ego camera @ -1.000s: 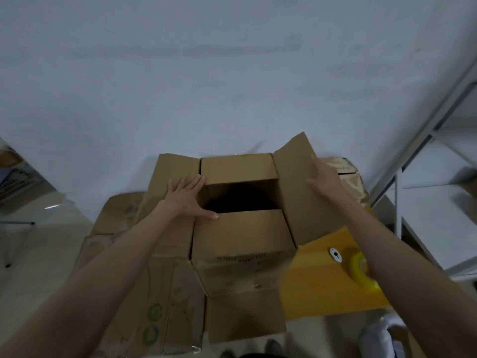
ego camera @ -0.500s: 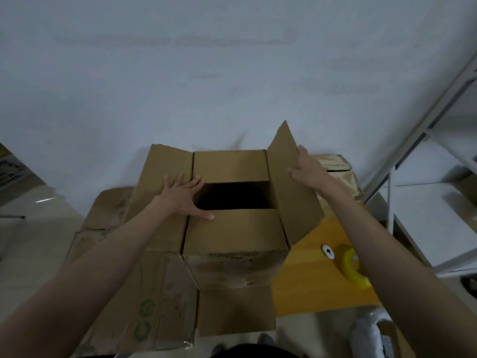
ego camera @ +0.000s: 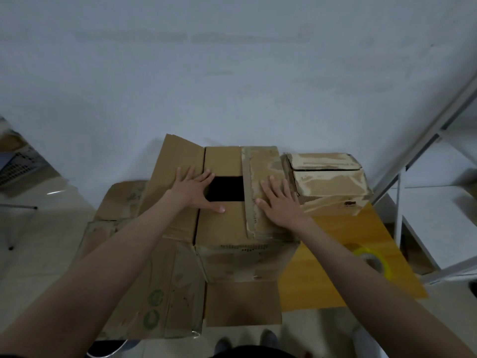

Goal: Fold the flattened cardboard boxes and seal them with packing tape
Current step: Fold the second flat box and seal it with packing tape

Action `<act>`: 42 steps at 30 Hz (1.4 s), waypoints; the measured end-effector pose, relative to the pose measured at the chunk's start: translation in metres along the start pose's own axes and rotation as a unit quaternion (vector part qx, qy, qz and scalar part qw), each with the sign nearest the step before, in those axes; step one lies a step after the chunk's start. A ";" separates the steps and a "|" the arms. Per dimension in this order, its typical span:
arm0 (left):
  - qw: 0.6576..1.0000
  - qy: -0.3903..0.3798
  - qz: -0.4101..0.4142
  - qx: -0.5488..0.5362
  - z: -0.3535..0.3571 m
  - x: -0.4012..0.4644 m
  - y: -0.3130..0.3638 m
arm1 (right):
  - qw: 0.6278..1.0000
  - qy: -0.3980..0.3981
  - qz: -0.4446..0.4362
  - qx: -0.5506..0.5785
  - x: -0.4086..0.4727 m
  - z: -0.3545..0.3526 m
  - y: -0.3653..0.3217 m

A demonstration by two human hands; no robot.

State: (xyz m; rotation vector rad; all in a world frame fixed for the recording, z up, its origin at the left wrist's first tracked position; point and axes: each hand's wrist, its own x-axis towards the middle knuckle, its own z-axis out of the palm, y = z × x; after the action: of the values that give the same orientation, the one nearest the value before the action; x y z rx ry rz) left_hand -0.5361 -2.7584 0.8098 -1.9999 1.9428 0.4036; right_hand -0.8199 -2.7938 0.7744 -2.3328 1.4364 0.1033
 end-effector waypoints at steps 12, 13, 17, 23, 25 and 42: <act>0.971 0.131 -0.150 -0.131 -0.050 -0.051 -0.011 | 0.998 0.038 -0.006 0.040 0.000 0.004 0.003; 0.970 0.134 -0.151 -0.133 -0.055 -0.052 -0.009 | 0.998 0.040 -0.007 0.048 0.000 0.003 0.003; 0.964 0.105 -0.193 -0.149 -0.075 -0.058 -0.001 | 0.997 0.038 -0.003 0.070 -0.002 0.001 0.006; 0.948 -0.060 0.077 -0.302 -0.073 -0.047 0.037 | 0.996 0.039 0.002 0.078 0.002 0.001 0.005; 0.974 -0.064 0.106 -0.191 -0.056 -0.027 0.061 | 0.997 0.036 0.007 0.070 0.004 0.002 0.004; 0.992 0.079 0.056 -0.080 0.024 0.002 0.082 | 0.997 0.064 0.036 0.015 -0.007 0.003 -0.011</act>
State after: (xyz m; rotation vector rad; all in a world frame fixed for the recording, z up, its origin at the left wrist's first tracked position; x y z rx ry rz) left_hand -0.6169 -2.7523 0.7840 -2.0831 2.1910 0.4529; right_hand -0.8130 -2.7825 0.7770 -2.3010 1.5718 -0.0480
